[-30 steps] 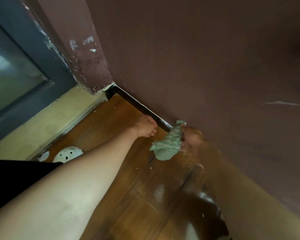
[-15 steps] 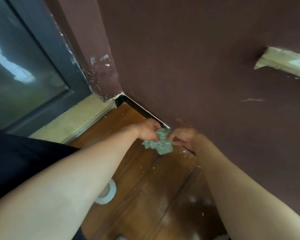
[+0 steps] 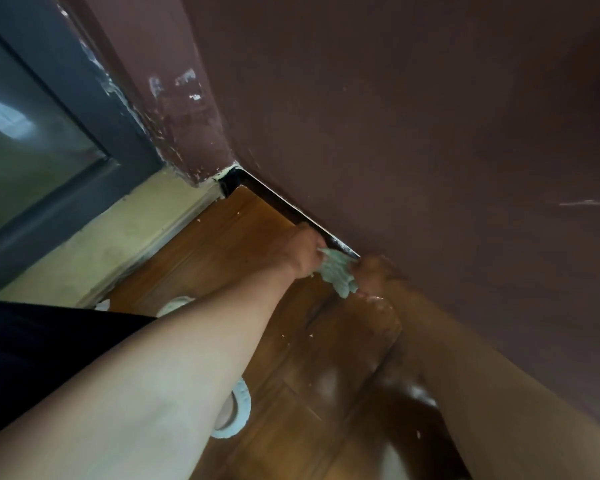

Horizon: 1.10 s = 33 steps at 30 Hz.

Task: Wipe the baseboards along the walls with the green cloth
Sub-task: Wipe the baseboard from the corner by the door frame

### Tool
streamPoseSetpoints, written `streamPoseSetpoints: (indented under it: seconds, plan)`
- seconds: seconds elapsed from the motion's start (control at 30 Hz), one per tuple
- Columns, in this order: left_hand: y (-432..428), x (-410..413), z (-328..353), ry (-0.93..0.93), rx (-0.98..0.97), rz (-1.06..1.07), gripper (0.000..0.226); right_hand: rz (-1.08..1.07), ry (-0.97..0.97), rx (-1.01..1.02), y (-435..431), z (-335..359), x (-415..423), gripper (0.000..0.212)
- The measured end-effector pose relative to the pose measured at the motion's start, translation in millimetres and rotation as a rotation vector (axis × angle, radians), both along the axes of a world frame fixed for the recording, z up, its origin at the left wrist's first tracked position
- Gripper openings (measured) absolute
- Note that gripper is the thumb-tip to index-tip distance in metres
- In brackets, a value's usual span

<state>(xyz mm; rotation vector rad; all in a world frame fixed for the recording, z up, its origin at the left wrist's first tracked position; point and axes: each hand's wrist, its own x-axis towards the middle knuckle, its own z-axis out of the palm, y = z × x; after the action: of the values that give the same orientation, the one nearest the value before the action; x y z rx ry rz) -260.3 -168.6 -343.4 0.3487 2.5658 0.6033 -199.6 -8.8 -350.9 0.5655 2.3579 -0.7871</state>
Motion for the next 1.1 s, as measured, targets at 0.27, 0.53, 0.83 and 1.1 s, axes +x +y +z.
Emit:
streamPoseSetpoints:
  seconds: [0.27, 0.53, 0.83, 1.1]
  plan:
    - [9, -30, -41, -0.423, 0.372, 0.713, 0.016, -0.161, -0.049, -0.247, 11, -15, -10, 0.041]
    - [35, -62, -74, -0.362, 0.757, 1.144, 0.019, -0.146, -0.188, -0.332, 49, -34, 9, 0.038]
    - [74, -26, -100, -0.489, 0.552, 0.839, 0.036, -0.172, -0.188, -0.301, 50, -44, 25, 0.022]
    - [38, -66, -105, -0.296, 0.512, 1.052, 0.047, -0.260, -0.188, -0.336, 61, -55, 32, 0.016]
